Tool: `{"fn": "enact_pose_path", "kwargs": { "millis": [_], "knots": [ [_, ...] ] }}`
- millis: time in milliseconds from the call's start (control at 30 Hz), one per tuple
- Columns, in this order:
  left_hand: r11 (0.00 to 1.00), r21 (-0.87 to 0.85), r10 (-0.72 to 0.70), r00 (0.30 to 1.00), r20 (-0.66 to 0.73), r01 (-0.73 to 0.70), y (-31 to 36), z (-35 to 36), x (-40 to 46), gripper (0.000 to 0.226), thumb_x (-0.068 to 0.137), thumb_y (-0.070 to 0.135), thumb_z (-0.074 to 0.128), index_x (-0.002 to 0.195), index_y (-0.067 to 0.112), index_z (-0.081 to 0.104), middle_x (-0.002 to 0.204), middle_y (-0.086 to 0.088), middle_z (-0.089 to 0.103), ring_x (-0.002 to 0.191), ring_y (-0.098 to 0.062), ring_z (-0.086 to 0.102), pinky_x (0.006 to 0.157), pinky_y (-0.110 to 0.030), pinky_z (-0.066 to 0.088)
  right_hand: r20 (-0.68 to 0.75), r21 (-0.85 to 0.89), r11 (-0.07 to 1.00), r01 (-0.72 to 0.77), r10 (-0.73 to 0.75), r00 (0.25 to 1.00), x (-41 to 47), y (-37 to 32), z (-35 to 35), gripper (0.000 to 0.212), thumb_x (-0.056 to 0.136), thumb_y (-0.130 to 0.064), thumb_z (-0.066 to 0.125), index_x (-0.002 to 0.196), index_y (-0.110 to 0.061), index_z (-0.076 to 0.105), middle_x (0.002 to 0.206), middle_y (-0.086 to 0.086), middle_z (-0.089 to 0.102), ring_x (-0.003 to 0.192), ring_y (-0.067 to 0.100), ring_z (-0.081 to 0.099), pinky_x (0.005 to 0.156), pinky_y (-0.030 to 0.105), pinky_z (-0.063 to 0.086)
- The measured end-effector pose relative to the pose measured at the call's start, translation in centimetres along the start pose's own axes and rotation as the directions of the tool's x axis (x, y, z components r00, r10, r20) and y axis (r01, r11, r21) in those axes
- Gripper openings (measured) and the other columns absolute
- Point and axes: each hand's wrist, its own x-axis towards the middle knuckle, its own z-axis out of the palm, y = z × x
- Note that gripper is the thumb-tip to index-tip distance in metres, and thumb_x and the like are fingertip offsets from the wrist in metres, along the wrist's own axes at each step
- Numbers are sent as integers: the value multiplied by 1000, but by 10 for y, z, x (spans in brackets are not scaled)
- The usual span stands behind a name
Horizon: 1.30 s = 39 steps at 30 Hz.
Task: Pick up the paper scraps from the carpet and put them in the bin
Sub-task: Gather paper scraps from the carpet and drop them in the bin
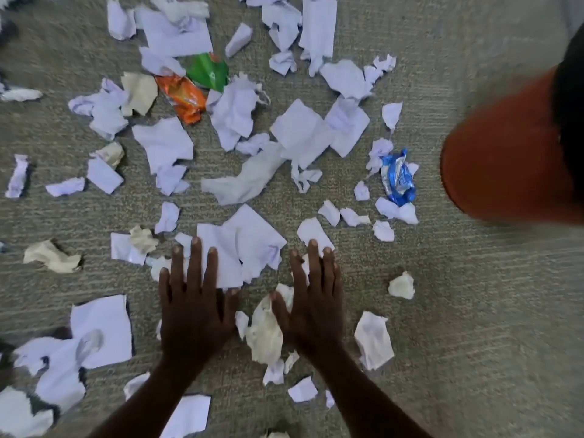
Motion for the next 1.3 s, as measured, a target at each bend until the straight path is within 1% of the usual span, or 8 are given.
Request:
{"fn": "enact_pose_path", "kwargs": {
  "millis": [333, 467, 700, 933, 1033, 1133, 1233, 1300],
  "knots": [
    [999, 16, 33, 999, -30, -33, -1, -1, -1, 64, 87, 32, 47, 146, 8, 44, 160, -14, 27, 149, -40, 18, 118, -58, 16, -39, -33, 999, 18, -19, 999, 1, 1, 4, 72, 87, -48, 57, 148, -14, 39, 161, 15, 18, 149, 37, 10, 117, 54, 22],
    [1000, 10, 28, 998, -53, -28, -2, 0, -1, 63, 87, 33, 45, 145, 9, 46, 159, -13, 29, 148, -40, 22, 118, -57, 17, -38, -39, 999, 16, -18, 999, 0, 0, 4, 72, 88, -49, 54, 150, -16, 36, 162, 13, 15, 150, 35, 8, 117, 54, 21],
    [998, -56, 26, 995, -96, -32, -2, 3, -4, 62, 83, 28, 54, 142, 9, 49, 158, -10, 34, 147, -37, 25, 119, -54, 16, -112, -4, 1000, 14, -15, 994, -2, 1, 10, 69, 86, -47, 52, 148, -18, 40, 162, 9, 18, 150, 32, 12, 113, 54, 27],
    [996, -58, 51, 986, -161, -61, -4, 5, -11, 52, 91, 29, 52, 139, 10, 51, 155, -10, 38, 146, -36, 28, 118, -53, 19, -178, -109, 994, 20, -40, 983, -8, 1, 17, 65, 91, -48, 45, 149, -20, 37, 160, 8, 24, 146, 35, 22, 115, 50, 24],
    [998, -18, 58, 986, -154, -62, -4, 7, -13, 51, 93, 31, 48, 140, 11, 49, 156, -11, 37, 144, -36, 30, 116, -53, 22, -195, -106, 994, 18, -39, 980, -7, -1, 20, 60, 90, -42, 48, 144, -16, 45, 154, 12, 37, 137, 37, 34, 112, 51, 30],
    [997, 27, 74, 991, -112, -71, -5, 6, -12, 52, 94, 33, 46, 141, 10, 47, 155, -14, 37, 142, -39, 32, 113, -54, 25, -229, -82, 997, 11, -30, 973, 0, -7, 12, 48, 88, -35, 50, 132, -16, 55, 138, 11, 52, 116, 36, 49, 100, 48, 41],
    [994, 28, 103, 993, -65, -101, -8, -4, -10, 55, 90, 35, 49, 138, 8, 49, 150, -19, 42, 134, -42, 40, 106, -56, 33, -207, -64, 997, 41, -54, 977, 6, -6, -4, 42, 91, -26, 49, 132, -17, 52, 127, 10, 54, 106, 34, 52, 89, 47, 46],
    [993, -10, 114, 993, -28, -114, -11, -15, -7, 60, 87, 40, 50, 138, 9, 49, 149, -20, 42, 132, -42, 42, 103, -57, 36, -167, 55, 997, 53, -43, 985, 9, -5, -14, 43, 95, -26, 46, 137, -17, 46, 127, 10, 56, 111, 34, 51, 93, 48, 45]
  ]
}}
